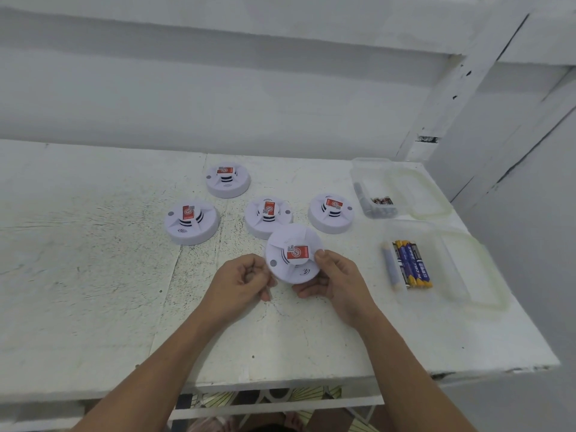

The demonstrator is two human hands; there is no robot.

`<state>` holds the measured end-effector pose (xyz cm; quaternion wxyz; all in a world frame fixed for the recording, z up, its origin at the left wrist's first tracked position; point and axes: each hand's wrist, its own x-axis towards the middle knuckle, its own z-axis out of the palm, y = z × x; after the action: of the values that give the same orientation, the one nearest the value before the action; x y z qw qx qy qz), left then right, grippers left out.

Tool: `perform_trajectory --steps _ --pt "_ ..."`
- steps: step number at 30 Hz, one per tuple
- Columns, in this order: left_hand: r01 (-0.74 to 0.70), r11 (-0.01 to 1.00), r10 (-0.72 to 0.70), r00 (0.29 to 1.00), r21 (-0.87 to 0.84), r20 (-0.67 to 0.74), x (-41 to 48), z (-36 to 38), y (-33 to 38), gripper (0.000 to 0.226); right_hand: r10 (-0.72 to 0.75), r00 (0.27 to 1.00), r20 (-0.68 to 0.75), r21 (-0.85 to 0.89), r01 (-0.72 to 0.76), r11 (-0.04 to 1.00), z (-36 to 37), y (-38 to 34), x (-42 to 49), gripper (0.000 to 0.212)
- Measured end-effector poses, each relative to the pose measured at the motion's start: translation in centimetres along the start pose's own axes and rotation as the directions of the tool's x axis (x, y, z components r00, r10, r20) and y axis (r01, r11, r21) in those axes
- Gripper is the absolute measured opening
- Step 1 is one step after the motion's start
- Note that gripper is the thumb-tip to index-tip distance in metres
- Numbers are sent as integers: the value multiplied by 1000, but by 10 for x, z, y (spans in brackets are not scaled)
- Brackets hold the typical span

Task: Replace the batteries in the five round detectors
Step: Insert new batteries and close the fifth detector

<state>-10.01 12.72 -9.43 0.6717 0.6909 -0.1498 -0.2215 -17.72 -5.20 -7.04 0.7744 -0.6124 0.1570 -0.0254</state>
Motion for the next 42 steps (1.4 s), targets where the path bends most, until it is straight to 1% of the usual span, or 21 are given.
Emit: perform_trajectory --steps 4,9,15,19,22,28,32,34,39,42 --pt "-7 1000 8 1000 -13 18 0 1 0 23 -7 1000 2 0 7 1000 -1 1 0 43" --pt "-14 999 16 999 -37 35 -2 0 2 22 -19 1000 -10 -15 19 1000 -1 1 -1 40" --pt "-10 1000 10 1000 -29 17 -3 2 6 26 -26 999 -20 -33 25 999 1 1 -2 36" --pt "-12 1000 12 1000 -25 11 -3 2 6 15 -27 999 -18 -29 27 999 1 1 -2 38" --pt "0 1000 1 1000 -30 10 -3 2 7 22 -34 999 -19 -43 34 999 0 1 -2 34" --pt "-17 1000 17 1000 16 5 -5 2 8 14 -38 999 -20 -55 36 998 1 2 -3 35" --pt "-12 1000 12 1000 7 5 -3 3 8 21 -40 999 -21 -53 39 998 1 2 -3 35" --pt "-5 1000 5 1000 -20 5 -3 3 7 20 -44 999 -22 -50 42 998 2 1 -3 37" --pt "-20 1000 20 1000 0 11 -4 3 6 25 -47 999 -24 -47 46 998 2 1 -3 39" --pt "-12 1000 12 1000 -8 6 -3 4 8 27 -49 998 -25 -55 48 997 2 2 -2 36"
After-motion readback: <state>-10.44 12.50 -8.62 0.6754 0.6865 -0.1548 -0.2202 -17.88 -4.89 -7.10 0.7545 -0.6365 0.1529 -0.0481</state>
